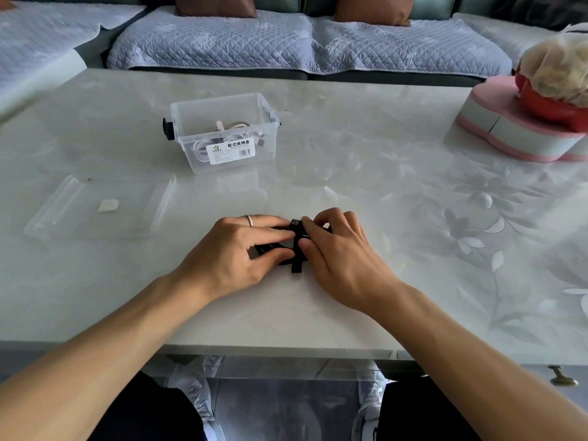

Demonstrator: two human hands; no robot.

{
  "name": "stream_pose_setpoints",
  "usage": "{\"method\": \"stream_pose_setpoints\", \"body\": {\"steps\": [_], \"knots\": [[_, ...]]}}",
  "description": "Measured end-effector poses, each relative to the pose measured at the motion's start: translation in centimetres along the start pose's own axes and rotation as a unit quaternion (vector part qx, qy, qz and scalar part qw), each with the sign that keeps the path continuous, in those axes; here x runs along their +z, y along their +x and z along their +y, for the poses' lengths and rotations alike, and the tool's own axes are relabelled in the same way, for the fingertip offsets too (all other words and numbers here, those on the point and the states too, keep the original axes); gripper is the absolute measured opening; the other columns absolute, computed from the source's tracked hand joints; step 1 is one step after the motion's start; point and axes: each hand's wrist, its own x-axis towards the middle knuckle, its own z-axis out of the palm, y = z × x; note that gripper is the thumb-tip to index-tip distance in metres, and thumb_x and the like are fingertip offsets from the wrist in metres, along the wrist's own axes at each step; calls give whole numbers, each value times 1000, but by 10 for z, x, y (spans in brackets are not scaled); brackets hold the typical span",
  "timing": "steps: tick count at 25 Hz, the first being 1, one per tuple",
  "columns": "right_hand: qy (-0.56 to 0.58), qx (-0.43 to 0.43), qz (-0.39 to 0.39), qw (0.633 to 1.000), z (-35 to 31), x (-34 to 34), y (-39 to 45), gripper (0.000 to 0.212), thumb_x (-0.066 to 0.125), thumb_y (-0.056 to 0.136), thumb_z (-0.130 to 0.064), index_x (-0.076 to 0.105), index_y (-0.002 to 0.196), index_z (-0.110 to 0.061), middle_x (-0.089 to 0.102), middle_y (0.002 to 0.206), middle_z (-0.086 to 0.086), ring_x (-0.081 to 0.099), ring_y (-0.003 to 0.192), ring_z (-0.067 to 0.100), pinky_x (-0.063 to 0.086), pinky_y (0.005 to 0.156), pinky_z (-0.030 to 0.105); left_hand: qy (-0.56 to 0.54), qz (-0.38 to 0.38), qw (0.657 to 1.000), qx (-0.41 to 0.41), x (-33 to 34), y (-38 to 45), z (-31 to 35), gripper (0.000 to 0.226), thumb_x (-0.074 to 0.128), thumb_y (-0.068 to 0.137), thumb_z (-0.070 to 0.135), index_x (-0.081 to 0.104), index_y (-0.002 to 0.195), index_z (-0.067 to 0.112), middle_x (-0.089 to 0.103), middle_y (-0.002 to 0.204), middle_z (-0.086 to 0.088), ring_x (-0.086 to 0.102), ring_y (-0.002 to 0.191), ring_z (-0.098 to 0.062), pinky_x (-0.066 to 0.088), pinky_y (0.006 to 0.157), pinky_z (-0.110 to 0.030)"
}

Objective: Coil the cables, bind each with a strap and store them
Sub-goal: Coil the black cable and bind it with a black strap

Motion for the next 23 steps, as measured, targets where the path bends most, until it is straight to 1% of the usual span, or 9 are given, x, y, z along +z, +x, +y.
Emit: {"method": "stream_pose_setpoints", "body": {"steps": [4, 6, 8, 10, 13, 15, 17, 20, 23], "knots": [[18, 36, 91, 995, -1, 1, -3, 41, 47, 91, -45, 62, 111, -13, 63, 107, 2, 54, 98, 26, 41, 87, 32, 31, -29, 999, 19, 0, 1, -3, 25, 63, 89, 33, 78, 104, 20, 72, 115, 1, 67, 101, -12, 51, 91, -25], [2, -23, 128, 991, 3, -7, -8, 30, 60, 89, -38, 62, 105, -13, 64, 105, 1, 57, 97, 25, 40, 87, 30, 35, -35, 999, 5, 1, -1, -4, 29, 59, 88, 38, 77, 105, 22, 72, 116, -1, 70, 101, -18, 53, 89, -29], [-14, -132, 155, 979, 8, -15, -15, 16, 68, 86, -23, 69, 98, -11, 64, 106, 4, 58, 97, 26, 44, 87, 34, 34, -36, 999, -3, 2, -2, -4, 30, 60, 88, 40, 78, 104, 22, 73, 114, -5, 70, 102, -20, 52, 91, -29], [-25, -206, 129, 970, 13, -19, -19, 17, 72, 83, -22, 75, 98, -14, 65, 105, 5, 57, 97, 26, 45, 86, 34, 31, -37, 999, -13, 3, -2, -4, 31, 60, 87, 41, 78, 102, 21, 73, 113, -8, 69, 103, -19, 49, 94, -26], [-56, -235, 125, 962, 7, -12, -14, 13, 73, 84, -25, 77, 94, -17, 66, 99, 6, 59, 91, 28, 46, 80, 35, 18, -32, 999, -28, 3, -1, -4, 34, 59, 87, 43, 79, 100, 18, 73, 112, -8, 68, 105, -18, 48, 96, -22], [-80, -256, 154, 951, 2, -5, -8, 8, 68, 89, -15, 75, 86, -13, 68, 95, 7, 62, 87, 31, 48, 78, 38, 14, -25, 1000, -12, 4, -2, -1, 32, 60, 87, 39, 78, 102, 17, 74, 111, -5, 68, 103, -16, 49, 92, -23], [-87, -273, 148, 946, 0, -4, -4, 12, 62, 93, -8, 72, 88, -6, 69, 97, 9, 64, 89, 31, 49, 80, 38, 16, -24, 1000, -5, 3, -2, 2, 31, 60, 89, 36, 73, 111, 18, 75, 105, -2, 68, 93, -15, 51, 82, -24], [-54, -234, 108, 965, 0, -5, -6, 13, 55, 94, -7, 67, 93, -2, 67, 96, 10, 65, 80, 31, 53, 67, 39, 22, -2, 999, -24, 2, -2, 3, 33, 61, 88, 40, 70, 113, 21, 76, 94, -1, 67, 79, -15, 49, 72, -24], [30, -120, 109, 986, -5, -9, -4, 16, 52, 92, -14, 65, 89, -5, 64, 86, 8, 58, 62, 30, 48, 49, 40, 12, 13, 1000, -21, 6, -2, 4, 22, 69, 86, 29, 75, 102, 16, 76, 101, -1, 71, 87, -17, 52, 74, -31]]}}
